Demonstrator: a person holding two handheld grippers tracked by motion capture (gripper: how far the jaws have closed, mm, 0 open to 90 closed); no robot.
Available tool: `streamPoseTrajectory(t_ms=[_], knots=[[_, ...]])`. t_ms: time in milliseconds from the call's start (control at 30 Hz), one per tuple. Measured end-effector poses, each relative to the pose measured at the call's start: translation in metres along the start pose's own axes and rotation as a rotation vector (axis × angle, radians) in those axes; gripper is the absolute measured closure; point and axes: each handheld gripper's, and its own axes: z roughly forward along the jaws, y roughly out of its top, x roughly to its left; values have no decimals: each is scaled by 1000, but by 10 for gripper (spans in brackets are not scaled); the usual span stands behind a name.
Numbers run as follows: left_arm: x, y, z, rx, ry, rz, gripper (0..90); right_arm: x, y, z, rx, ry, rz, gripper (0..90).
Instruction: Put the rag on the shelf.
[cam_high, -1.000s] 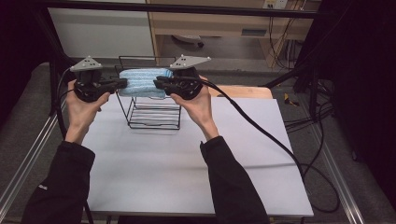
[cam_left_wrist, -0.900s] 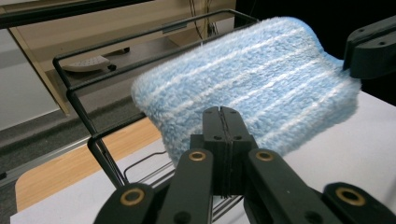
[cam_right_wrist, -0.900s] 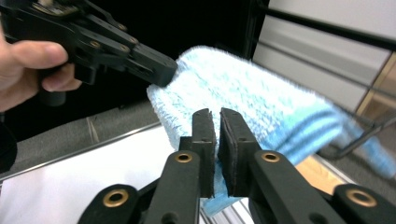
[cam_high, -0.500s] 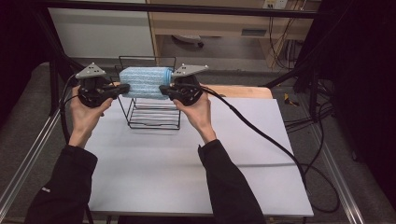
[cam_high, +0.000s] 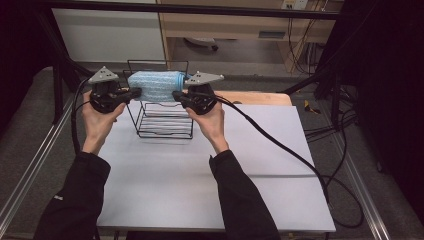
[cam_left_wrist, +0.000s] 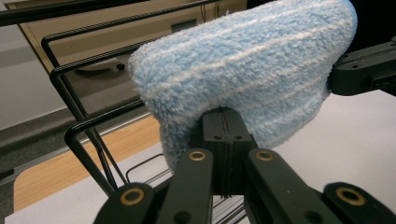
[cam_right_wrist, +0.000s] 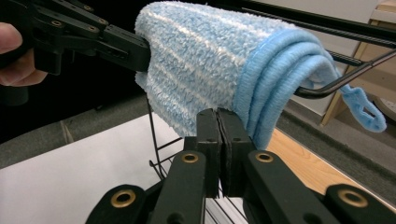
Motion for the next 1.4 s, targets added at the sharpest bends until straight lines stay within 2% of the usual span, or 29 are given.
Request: streamPoseTrajectory(t_ms=[233, 433, 700, 933, 1167, 1400], knots=[[0, -1, -20, -39, -9, -18, 870, 5, 4, -11, -18, 28, 5, 807], [-3, 4, -31, -24, -20, -27, 807, 5, 9, -21, -16, 29, 24, 737], [-8, 2, -35, 19, -5, -2, 639, 6, 14, -33, -8, 38, 39, 572], [-6, -5, -42, 22, 4, -27, 490, 7, 15, -45, 29, 22, 31, 428], [-6, -18, -48, 21, 15, -37, 406, 2, 5, -56, 35, 7, 53, 305], [-12, -35, -47, 49, 5, -22, 331, -6, -14, -69, 48, 0, 81, 179]])
